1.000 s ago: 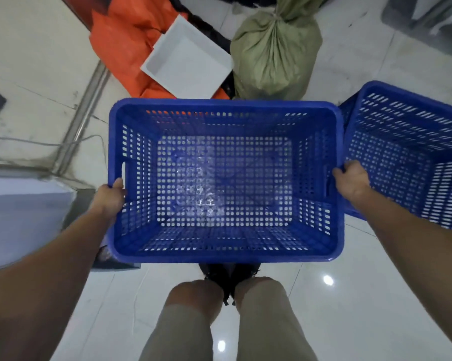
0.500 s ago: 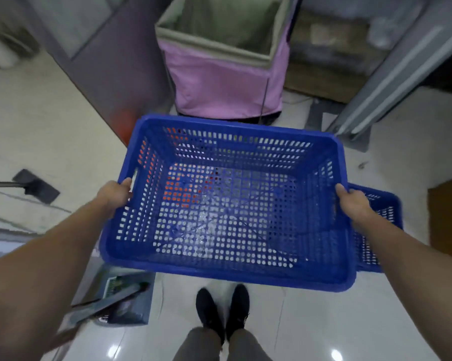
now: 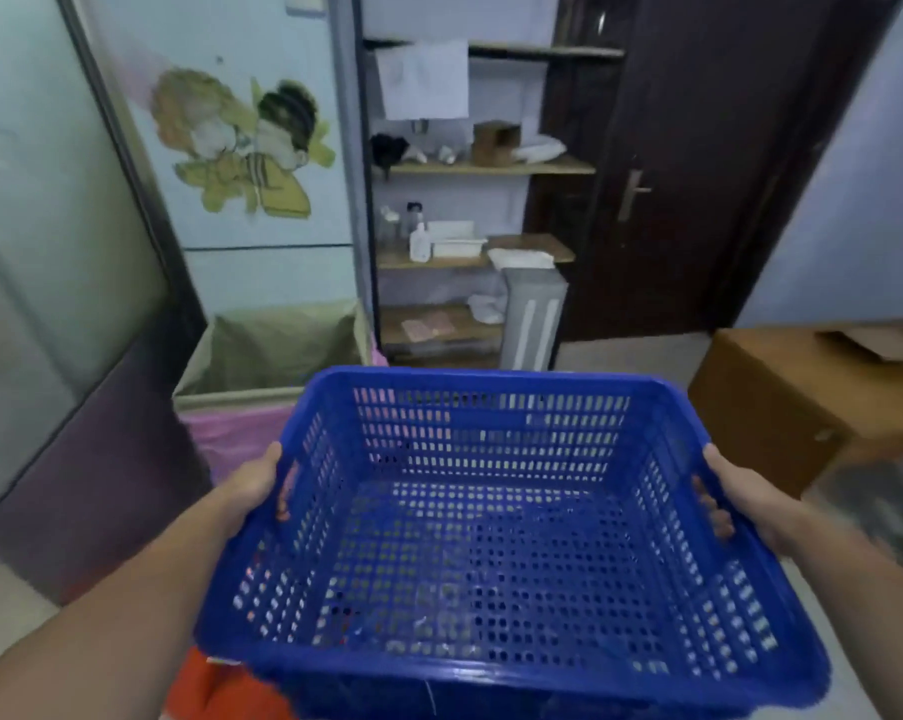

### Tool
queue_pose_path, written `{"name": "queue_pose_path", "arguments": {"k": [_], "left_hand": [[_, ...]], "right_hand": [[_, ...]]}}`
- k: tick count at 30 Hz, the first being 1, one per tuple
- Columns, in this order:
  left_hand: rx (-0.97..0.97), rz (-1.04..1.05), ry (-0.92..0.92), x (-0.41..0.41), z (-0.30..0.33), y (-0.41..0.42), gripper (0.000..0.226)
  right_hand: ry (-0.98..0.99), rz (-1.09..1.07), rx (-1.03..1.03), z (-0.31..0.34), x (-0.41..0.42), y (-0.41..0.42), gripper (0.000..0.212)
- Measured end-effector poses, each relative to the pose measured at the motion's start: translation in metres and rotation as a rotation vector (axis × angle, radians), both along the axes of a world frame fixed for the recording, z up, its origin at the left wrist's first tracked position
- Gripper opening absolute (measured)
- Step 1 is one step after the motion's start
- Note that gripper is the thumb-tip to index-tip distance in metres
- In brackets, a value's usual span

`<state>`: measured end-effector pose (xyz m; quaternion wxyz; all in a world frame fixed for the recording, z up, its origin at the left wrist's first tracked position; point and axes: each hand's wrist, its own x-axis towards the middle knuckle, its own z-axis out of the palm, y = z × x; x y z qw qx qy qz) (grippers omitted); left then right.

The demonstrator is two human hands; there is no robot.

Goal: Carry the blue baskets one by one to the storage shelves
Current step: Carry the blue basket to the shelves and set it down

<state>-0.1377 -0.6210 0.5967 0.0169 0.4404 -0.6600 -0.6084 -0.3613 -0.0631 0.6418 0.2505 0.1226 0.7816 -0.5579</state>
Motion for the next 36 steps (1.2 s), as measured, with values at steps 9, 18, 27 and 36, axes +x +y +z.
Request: {"name": "queue_pose_path", "arguments": {"k": [9, 18, 27, 36], "left_hand": [[0.033, -0.522, 0.035, -0.107, 0.036, 0.114, 0.069], [-0.052, -0.951, 0.059, -0.12, 0.064, 0.391, 0.066], [0.002, -1.345, 0.016, -0.061, 0.058, 0.662, 0.064], [-0.066, -1.58, -0.005, -0.056, 0.027, 0.876, 0.064]], "right_hand": [[0.14, -0.492, 0.031, 0.011, 0.193, 0.154, 0.059], [0.118, -0.958, 0.145, 0.018, 0.43, 0.336, 0.06], [0.059, -1.314, 0.246, 0.025, 0.637, 0.466, 0.061], [-0.024, -1.573, 0.236, -0.016, 0.699, 0.554, 0.061]]}}
